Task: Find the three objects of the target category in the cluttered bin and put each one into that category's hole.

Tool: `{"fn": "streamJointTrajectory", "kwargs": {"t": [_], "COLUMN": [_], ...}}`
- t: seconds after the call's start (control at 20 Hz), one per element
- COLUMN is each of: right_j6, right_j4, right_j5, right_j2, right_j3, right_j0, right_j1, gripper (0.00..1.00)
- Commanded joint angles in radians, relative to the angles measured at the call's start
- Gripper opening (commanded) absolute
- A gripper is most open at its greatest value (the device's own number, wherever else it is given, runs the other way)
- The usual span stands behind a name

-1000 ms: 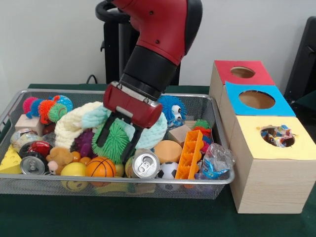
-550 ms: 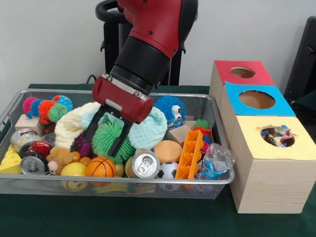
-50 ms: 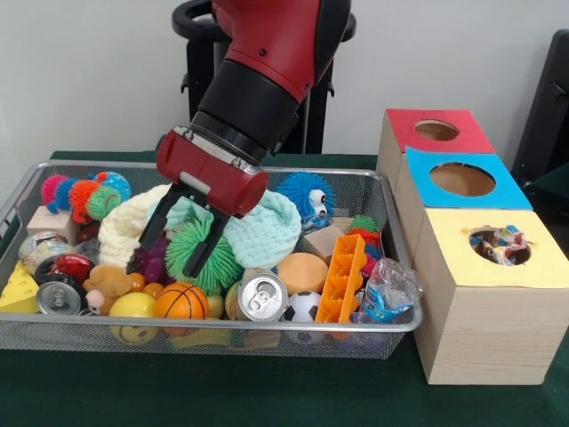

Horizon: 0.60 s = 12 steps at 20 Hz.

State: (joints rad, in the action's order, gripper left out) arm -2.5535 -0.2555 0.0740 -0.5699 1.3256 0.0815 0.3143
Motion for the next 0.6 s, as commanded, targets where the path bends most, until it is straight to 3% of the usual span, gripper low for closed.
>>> {"fn": "streamJointTrajectory", "kwargs": {"t": [0.05,0.6], "right_j6": [-0.094,0.064], "right_j4": [0.04,-0.038], "right_j5": [-0.045,0.107], "right_j2": [0.075,0.257], "right_j3": [-0.01,0.132], "right_j0": [-0.022,-0.103], "right_j1": [-0.031,0.139], "gripper": [1.0,1.0]}}
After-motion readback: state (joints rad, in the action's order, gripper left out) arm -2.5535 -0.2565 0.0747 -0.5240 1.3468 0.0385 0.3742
